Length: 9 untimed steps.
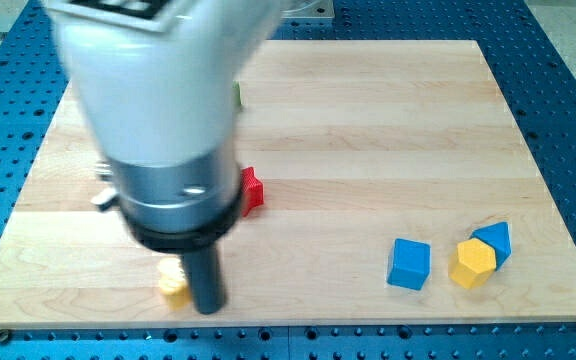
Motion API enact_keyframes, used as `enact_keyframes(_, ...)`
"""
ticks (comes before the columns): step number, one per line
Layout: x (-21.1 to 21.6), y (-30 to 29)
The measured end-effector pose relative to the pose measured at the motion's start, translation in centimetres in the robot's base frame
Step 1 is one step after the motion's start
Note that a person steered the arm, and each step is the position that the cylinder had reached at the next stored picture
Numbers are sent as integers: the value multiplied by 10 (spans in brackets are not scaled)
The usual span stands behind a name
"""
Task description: Move the heart into the red circle
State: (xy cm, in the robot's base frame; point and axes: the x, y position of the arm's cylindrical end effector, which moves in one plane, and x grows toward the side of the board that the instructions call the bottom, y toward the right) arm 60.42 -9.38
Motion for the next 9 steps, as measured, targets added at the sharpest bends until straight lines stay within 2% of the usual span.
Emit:
enact_keyframes(1,-29,-60)
enact_keyframes(2,-34,-88)
enact_keyframes(3,4,-94)
enact_keyframes(4,7,-150)
enact_keyframes(5,5,-160)
enact_keyframes(6,0,-114)
enact_keyframes(7,-30,-94)
enact_keyframes(8,-21,-103)
enact_keyframes(9,-21,-141)
